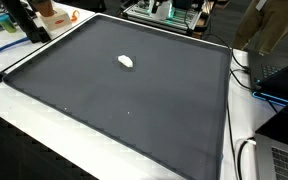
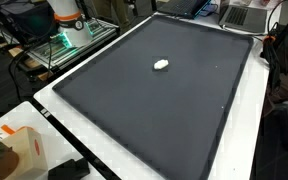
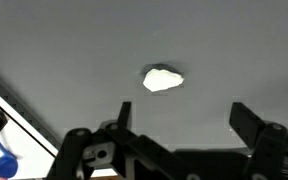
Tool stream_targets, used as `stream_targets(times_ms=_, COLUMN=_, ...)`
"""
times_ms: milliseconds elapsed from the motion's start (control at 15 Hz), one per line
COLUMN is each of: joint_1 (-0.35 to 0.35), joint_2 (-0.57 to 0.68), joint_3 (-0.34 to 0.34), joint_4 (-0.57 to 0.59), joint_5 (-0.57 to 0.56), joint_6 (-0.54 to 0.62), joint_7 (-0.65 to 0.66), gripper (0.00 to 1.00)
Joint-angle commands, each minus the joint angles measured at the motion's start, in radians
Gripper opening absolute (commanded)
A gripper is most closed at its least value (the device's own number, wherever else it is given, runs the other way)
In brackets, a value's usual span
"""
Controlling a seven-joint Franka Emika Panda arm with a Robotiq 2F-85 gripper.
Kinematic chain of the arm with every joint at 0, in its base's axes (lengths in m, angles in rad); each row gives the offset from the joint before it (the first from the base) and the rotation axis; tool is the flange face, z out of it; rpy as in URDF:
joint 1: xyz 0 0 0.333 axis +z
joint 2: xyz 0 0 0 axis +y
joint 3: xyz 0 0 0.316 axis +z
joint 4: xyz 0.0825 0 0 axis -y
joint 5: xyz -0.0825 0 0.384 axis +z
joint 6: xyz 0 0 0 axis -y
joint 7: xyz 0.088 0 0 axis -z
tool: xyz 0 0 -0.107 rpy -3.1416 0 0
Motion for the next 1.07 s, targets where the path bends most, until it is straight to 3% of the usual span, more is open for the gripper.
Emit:
stream_targets(times_ms=0, joint_1=0.023, joint_2=0.003, joint_3=-0.026, joint_4=0.001, joint_5=-0.019, joint_6=-0.004, joint_7=0.012, gripper=1.0)
stream_targets(times_ms=333, joint_1=-0.053, joint_2=0.049, joint_3=0.039, joint_4=0.001, joint_5=-0.108, joint_6=0.124, joint_7=0.154, gripper=1.0)
stream_targets(times_ms=533, joint_1=-0.155, joint_2=0.068, joint_3=0.133, joint_4=-0.003, joint_5=-0.235, joint_6=0.171, joint_7=0.309, gripper=1.0)
stream_targets(times_ms=733, joint_1=-0.243, joint_2=0.107, joint_3=0.208, joint_4=0.001, joint_5=-0.339, joint_6=0.095, joint_7=0.455, gripper=1.0)
stream_targets(times_ms=800, joint_1=-0.187, joint_2=0.077, joint_3=0.16, joint_4=-0.001, joint_5=-0.279, joint_6=0.124, joint_7=0.372, gripper=1.0)
stream_targets(times_ms=1000, joint_1=-0.232, joint_2=0.105, joint_3=0.192, joint_4=-0.004, joint_5=-0.311, joint_6=0.117, joint_7=0.417, gripper=1.0)
